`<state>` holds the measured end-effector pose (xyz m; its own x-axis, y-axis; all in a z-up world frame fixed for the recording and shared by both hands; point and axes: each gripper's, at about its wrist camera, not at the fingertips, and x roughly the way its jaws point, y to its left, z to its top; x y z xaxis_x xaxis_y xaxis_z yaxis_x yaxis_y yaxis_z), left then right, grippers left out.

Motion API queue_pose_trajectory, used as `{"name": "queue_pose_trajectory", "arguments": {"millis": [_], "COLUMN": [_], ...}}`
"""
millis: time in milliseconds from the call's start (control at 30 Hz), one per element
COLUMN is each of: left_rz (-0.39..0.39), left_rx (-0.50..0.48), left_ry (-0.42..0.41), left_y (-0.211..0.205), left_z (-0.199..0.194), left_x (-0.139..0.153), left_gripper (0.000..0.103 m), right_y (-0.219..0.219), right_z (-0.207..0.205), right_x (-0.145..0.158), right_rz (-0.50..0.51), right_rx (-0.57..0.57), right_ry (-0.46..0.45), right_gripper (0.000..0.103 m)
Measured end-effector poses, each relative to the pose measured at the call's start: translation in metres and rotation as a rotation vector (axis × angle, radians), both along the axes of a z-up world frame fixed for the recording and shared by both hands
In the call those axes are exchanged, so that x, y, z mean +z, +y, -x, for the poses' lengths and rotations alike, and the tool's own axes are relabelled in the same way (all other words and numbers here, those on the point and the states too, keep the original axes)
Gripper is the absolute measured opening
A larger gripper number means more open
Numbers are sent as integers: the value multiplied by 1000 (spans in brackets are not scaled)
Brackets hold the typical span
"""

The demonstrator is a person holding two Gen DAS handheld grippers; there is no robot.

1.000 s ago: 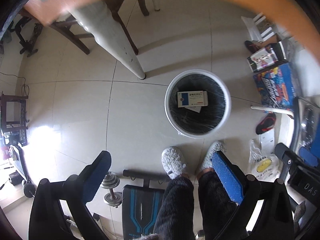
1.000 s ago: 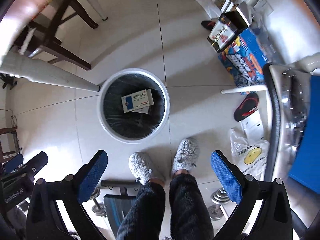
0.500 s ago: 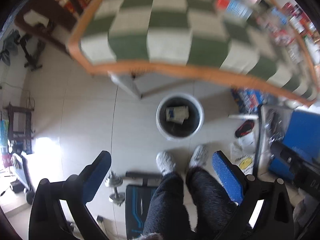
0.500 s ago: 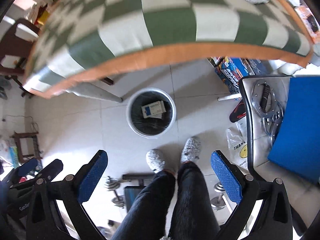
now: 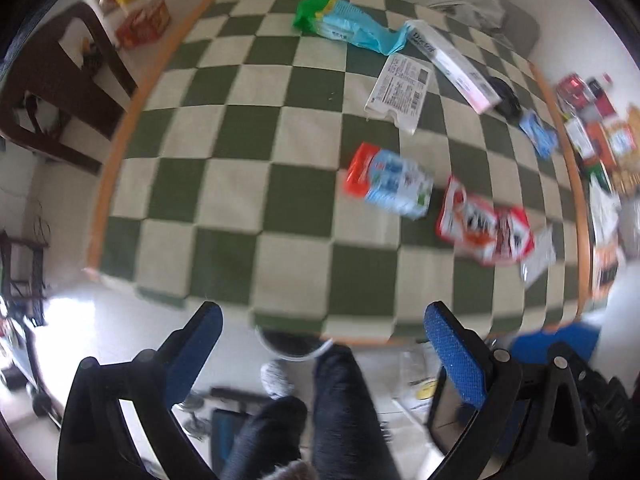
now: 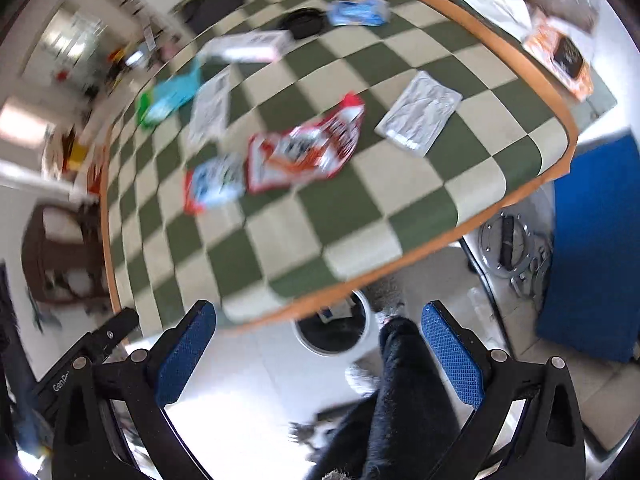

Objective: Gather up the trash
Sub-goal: 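Grasp the red snack wrapper with the right tool while the left tool grasps the Pure Milk carton, then lift the wrapper and milk carton and carry them toward the bin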

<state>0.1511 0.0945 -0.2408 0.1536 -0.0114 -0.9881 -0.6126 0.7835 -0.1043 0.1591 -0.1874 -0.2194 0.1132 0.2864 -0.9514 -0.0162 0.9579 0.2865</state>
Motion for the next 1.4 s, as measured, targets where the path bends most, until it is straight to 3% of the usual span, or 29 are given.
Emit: {"name": "queue_pose_trajectory", "arguments": {"millis": [100,267,433,500,533,600,667,767,833,900,1000,1067,1133,1233,1367,1400], "left_rz": [76,288,402,402,380,307,164,-55,-128,-128,-35,17,37,5,-30,-31], "left_rx": [63,249,443,478,470,372,174,-138,-255,-267,-164,-104,-80,-129,-224,-238], "left_ry": [58,137,206,227,234,225,238,283,294,300,263,246,228,191,165,159], "left_y": [12,33,49,51,51,47,36,15,8,12,29,37,42,43,40,42], "left_z": [-43,-99,-120,-121,-123,-133,-142,-140,-128,-112,-96,-89,-83,-84,-78,-77], "left_x": [-22,-74,-123,-135,-135,-128,-118,-113,-113,-115,-119,-122,-123,-123,-124,-123], "left_gripper": [103,103,102,86,85,68,60,58,58,60,62,62,60,49,48,48], "right_y": [-5,0,6,11,14,19,20,19,14,11,15,20,29,55,89,97], "right_z": [-51,-127,-182,-195,-201,-207,-207,-196,-184,-170,-156,-154,-155,-163,-162,-160], "right_x": [-17,-43,-57,-63,-67,-78,-87,-103,-116,-130,-153,-163,-165,-154,-149,-148], "right_rz": [-14,2,16,31,39,44,35,1,-49,-104,-181,-180,-117,-39,155,204], "right_rx": [-64,-118,-121,-98,-81,-66,-65,-108,-182,-254,-354,-403,-439,-407,-343,-322], "right_ry": [47,82,98,104,111,142,179,264,344,410,484,471,423,311,228,212], "right_gripper": [103,103,103,103,103,103,103,103,103,103,103,103,103,101,98,92]}}
